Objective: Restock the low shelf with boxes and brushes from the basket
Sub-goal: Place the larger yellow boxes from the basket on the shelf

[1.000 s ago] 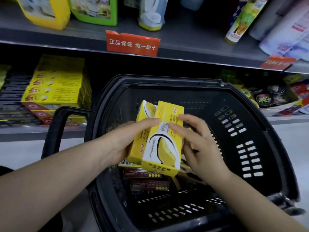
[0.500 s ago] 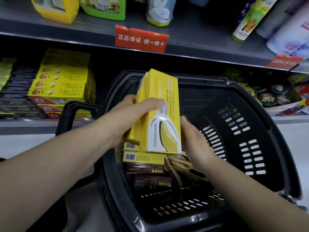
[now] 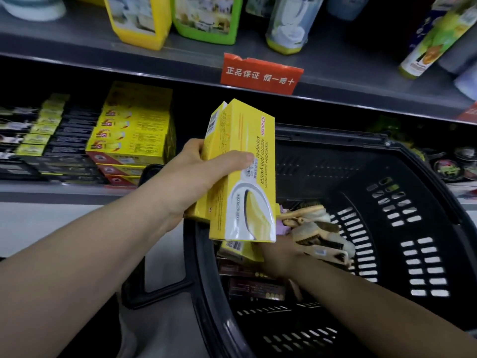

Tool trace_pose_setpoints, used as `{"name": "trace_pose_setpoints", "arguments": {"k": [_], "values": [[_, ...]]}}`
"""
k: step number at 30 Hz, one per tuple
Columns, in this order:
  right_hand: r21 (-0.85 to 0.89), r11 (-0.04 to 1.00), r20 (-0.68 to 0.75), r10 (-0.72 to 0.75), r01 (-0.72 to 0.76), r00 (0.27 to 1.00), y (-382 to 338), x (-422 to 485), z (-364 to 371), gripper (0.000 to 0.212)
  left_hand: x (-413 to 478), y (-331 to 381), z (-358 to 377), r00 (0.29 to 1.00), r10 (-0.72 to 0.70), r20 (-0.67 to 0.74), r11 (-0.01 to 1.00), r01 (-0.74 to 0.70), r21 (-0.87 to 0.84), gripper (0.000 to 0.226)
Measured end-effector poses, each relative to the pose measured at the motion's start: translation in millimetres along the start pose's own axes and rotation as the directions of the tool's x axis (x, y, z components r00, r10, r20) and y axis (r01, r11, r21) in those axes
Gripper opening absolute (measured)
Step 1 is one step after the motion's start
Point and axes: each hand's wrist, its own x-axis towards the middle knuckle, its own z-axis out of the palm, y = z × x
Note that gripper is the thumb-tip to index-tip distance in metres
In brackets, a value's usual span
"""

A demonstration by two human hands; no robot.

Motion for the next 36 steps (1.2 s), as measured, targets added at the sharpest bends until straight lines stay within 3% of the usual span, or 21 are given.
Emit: {"name": "trace_pose_setpoints", "arguments": {"k": [3,5,7,10,12,14,15,17,19,20,22,24,26,28,31,34,36], "values": [[0.293,0.955,-0.181,0.110,-0.054,0.977,22,-35,-43,0.046,-3,1,-3,1.000,0.005,-0.016,1.000,-0.006,-0.011,0.075],[0.519,0.854,-0.366,0.177,0.043,0.913,35,-66,-72,0.031,-6,2,-5,1.000,0.003,-0.030,1.000,-0.003,-0.012,0.075],[0.609,0.764,-0.557,0.223,0.211,0.800,38,-94,-101,0.034,-9,2,-9,0.998,-0.004,-0.055,1.000,0.003,-0.027,0.073],[0.400,0.807,-0.850,0.149,0.435,0.505,26,-113,-131,0.049,-16,5,-16,0.996,-0.014,-0.089,0.997,0.007,-0.077,0.077],[0.243,0.831,-0.949,0.096,0.501,0.300,13,-110,-140,0.049,-20,7,-19,0.995,-0.010,-0.103,0.992,-0.003,-0.129,0.072],[0.158,0.829,-0.981,0.068,0.537,0.183,-5,-101,-146,0.050,-26,9,-22,0.995,-0.022,-0.102,0.984,0.004,-0.176,0.063],[0.148,0.811,-0.984,0.061,0.566,0.169,-15,-98,-148,0.050,-29,10,-23,0.995,-0.029,-0.092,0.984,0.012,-0.180,0.069],[0.199,0.760,-0.973,0.079,0.619,0.216,-33,-94,-152,0.049,-33,9,-27,0.994,-0.042,-0.101,0.986,0.024,-0.166,0.091],[0.374,0.602,-0.923,0.162,0.706,0.350,-47,-94,-156,0.044,-36,8,-32,0.989,-0.040,-0.143,0.987,0.017,-0.158,0.103],[0.515,0.408,-0.857,0.227,0.754,0.462,-52,-95,-159,0.037,-37,9,-33,0.986,-0.035,-0.164,0.988,0.010,-0.152,0.101],[0.709,-0.022,-0.676,0.262,0.704,0.689,-61,-96,-165,0.031,-36,8,-37,0.979,-0.016,-0.205,0.989,-0.015,-0.148,0.088],[0.780,-0.183,-0.566,0.203,0.599,0.799,-66,-92,-167,0.036,-34,6,-40,0.973,-0.005,-0.229,0.989,-0.029,-0.145,0.074],[0.842,-0.250,-0.456,0.141,0.477,0.879,-70,-88,-170,0.063,-34,3,-45,0.966,0.005,-0.258,0.992,-0.038,-0.123,0.067],[0.888,-0.274,-0.355,0.105,0.370,0.929,-71,-85,-174,0.076,-33,1,-52,0.951,0.026,-0.309,0.993,-0.060,-0.100,0.064],[0.914,-0.300,-0.270,0.051,0.273,0.961,-68,-83,-179,0.058,-29,-3,-66,0.925,0.004,-0.379,0.983,-0.074,-0.169,0.064],[0.935,-0.292,-0.205,0.021,0.202,0.979,-63,-79,-181,0.038,-26,-6,-67,0.934,-0.100,-0.344,0.952,-0.011,-0.307,0.071],[0.941,-0.280,-0.193,0.025,0.192,0.981,-59,-78,-186,0.038,-26,-8,-63,0.941,-0.110,-0.321,0.952,0.007,-0.305,0.076]]}}
